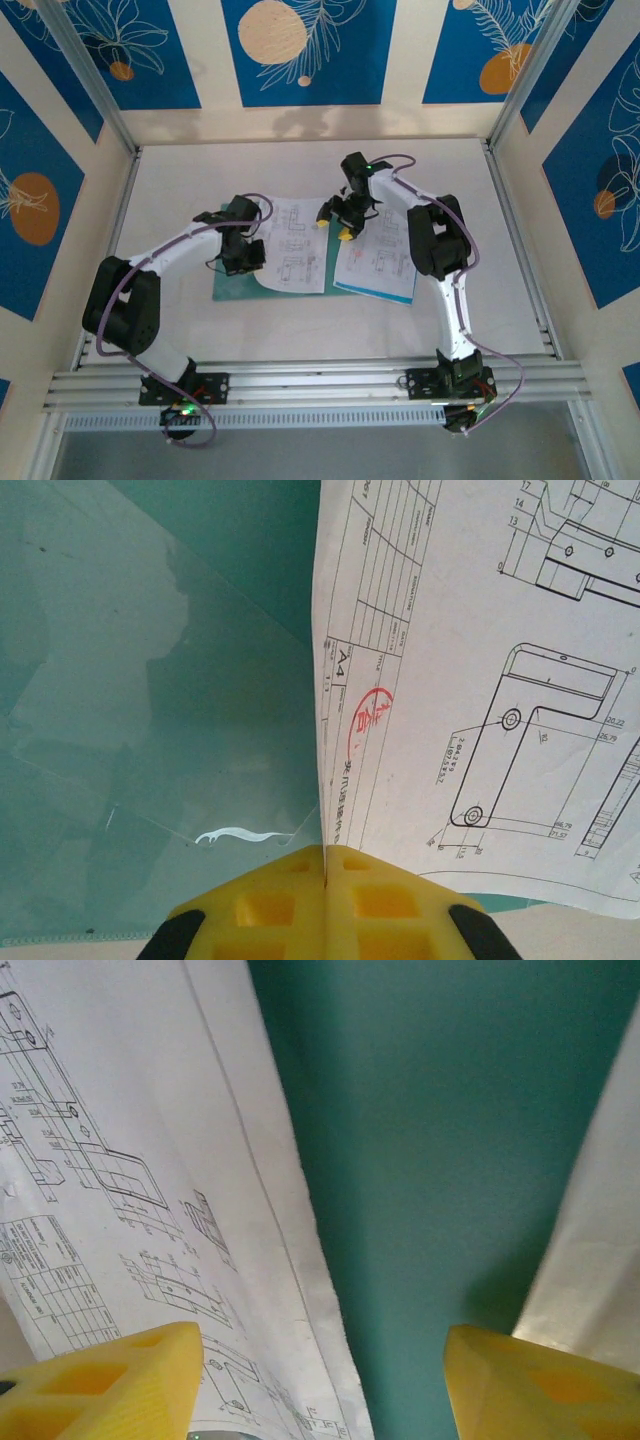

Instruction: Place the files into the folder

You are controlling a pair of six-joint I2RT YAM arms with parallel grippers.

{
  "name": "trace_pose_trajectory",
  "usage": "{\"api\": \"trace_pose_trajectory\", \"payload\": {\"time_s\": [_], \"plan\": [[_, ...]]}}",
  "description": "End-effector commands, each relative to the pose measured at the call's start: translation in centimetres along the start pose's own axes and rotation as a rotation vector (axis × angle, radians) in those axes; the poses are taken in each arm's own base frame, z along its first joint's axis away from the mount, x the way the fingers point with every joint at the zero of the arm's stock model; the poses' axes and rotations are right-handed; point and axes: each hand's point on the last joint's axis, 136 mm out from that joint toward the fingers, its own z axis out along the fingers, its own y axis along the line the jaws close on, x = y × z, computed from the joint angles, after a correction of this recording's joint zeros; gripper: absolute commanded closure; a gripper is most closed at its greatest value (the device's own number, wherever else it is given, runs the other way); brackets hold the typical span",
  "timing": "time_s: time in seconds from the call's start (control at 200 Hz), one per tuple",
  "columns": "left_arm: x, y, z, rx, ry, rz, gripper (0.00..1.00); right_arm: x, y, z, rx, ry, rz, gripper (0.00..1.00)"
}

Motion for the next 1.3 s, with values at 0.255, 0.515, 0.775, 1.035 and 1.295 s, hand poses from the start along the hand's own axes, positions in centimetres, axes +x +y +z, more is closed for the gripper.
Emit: {"api": "trace_pose_trajectory", "payload": {"time_s": [0.255,0.515,0.775,1.035,1.295], "plan": [[0.4,0.6,0.5,-0.009,0.028,-0.004,1.00,0.8,1.0,2.1,-0.012,0.075,-0.001,0.39],[0.6,0.5,0.9,0.001,0.039,-0.005,1.00,1.4,2.8,1.9,-0.080,0.095,-0.036,0.47],[0.7,0.4,1.0,0.005,0.042,-0.009,1.00,3.2,5.8,-0.2,-0.209,0.122,-0.096,0.52],[0.6,0.3,1.2,0.013,0.044,-0.016,1.00,6.0,6.1,-1.6,-0.260,0.158,-0.122,0.52],[0.9,0.3,1.4,0.016,0.049,-0.030,1.00,9.2,4.7,-0.3,-0.207,0.206,-0.145,0.53]]}}
